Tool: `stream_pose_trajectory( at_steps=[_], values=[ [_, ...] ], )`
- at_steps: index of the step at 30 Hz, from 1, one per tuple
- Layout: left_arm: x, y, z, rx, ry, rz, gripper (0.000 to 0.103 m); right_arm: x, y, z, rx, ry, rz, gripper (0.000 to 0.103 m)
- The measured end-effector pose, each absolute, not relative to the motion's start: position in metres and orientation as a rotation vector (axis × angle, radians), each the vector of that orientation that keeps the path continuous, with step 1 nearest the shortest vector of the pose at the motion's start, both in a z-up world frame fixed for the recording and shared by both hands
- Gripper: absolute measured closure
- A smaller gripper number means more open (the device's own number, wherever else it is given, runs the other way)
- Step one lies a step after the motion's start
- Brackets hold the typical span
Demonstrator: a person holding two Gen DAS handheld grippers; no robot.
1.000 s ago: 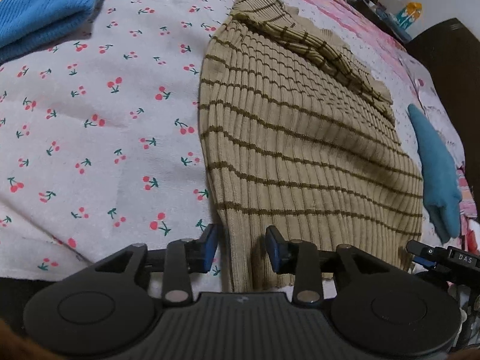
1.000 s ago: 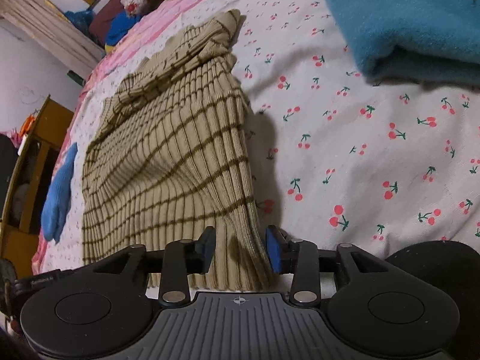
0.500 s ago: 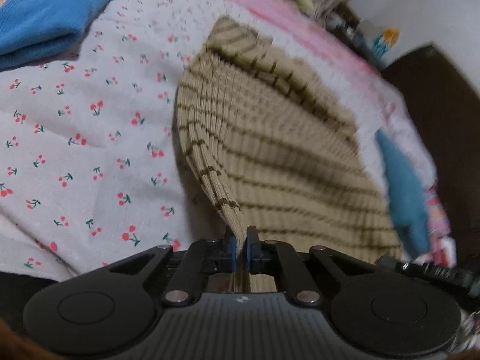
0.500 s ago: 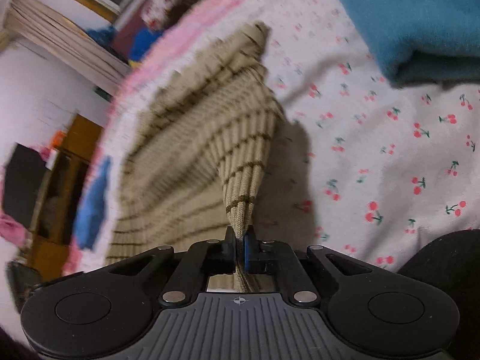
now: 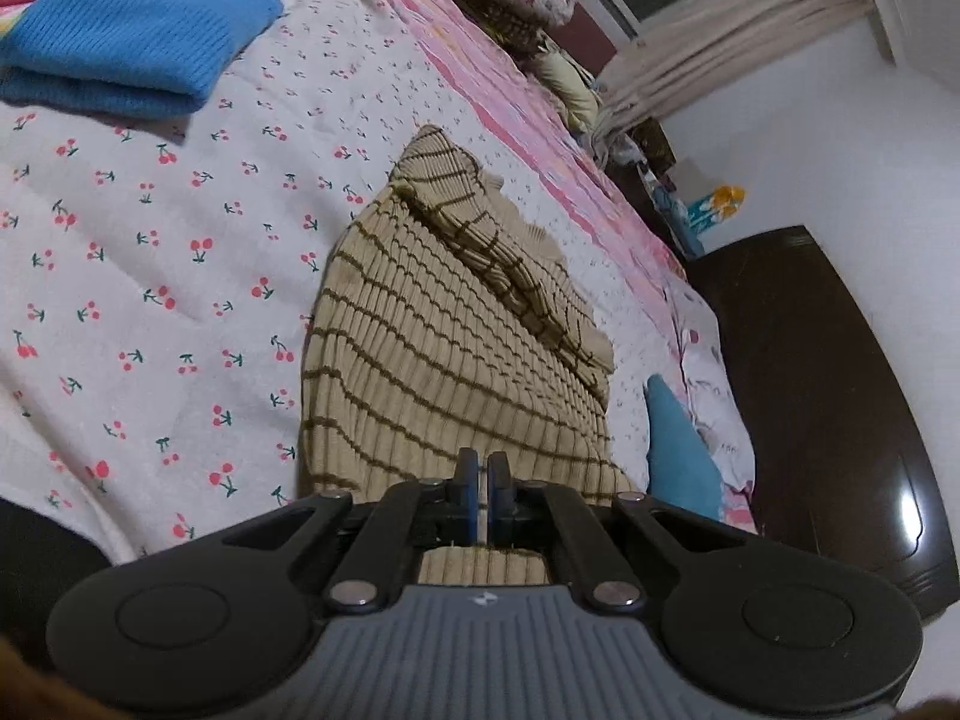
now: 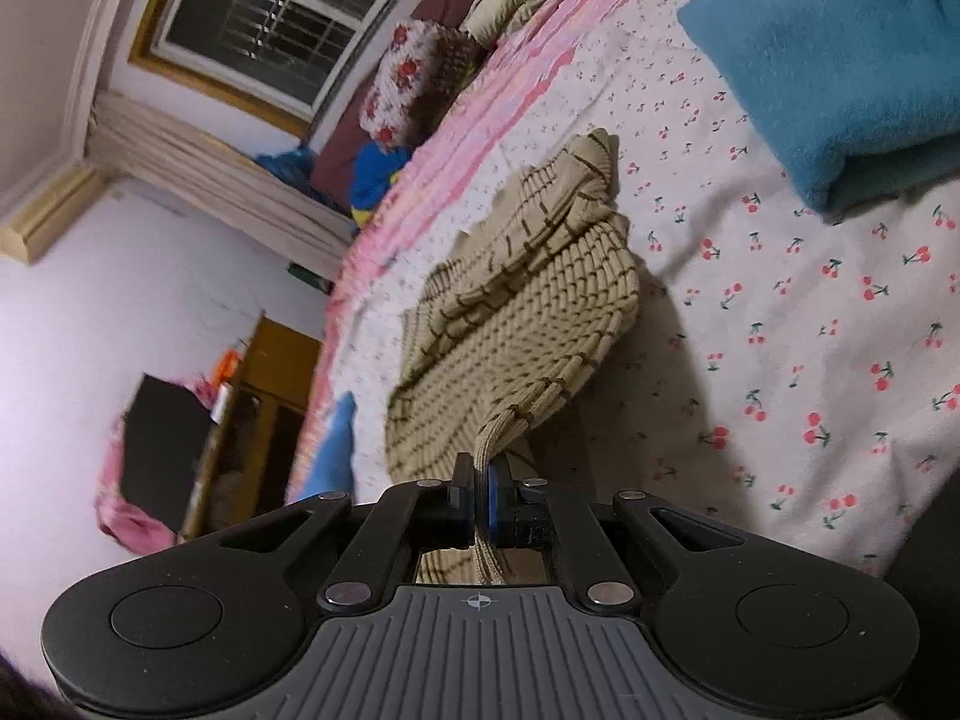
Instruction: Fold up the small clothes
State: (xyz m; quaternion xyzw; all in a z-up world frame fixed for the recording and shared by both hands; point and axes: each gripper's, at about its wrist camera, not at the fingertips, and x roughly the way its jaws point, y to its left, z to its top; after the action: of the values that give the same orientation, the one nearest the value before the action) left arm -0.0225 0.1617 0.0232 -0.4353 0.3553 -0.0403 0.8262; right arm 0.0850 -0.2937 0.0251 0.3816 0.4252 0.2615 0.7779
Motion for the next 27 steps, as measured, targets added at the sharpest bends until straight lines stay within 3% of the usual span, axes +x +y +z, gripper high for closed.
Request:
stream_pose_trajectory(
  at_steps=[4, 10, 15, 19, 21, 27],
  values=[
    [-0.016, 0.146, 0.021, -0.776, 0.834, -0.037, 0.092, 0.088, -0.294, 0.020, 0.812, 0.922, 0.545, 0.098],
    [-0.004, 0.131, -0.011, -0.623, 0.987, 0.145, 0.082, 0.089, -0.298, 0.002, 0.800, 0.955, 0.512, 0.098],
    [0.004, 0.124, -0.029, -0.600, 1.011, 0.147, 0.072, 0.090, -0.301, -0.008, 0.810, 0.965, 0.513, 0.098],
    [0.008, 0.114, -0.035, -0.534, 1.033, 0.151, 0.074, 0.089, -0.303, -0.012, 0.817, 0.965, 0.501, 0.098],
    [0.006, 0.113, -0.034, -0.541, 1.032, 0.128, 0.090, 0.088, -0.303, -0.013, 0.819, 0.966, 0.494, 0.098],
    [0.002, 0.123, -0.022, -0.676, 0.963, 0.034, 0.090, 0.087, -0.302, -0.003, 0.820, 0.950, 0.500, 0.098]
  ],
)
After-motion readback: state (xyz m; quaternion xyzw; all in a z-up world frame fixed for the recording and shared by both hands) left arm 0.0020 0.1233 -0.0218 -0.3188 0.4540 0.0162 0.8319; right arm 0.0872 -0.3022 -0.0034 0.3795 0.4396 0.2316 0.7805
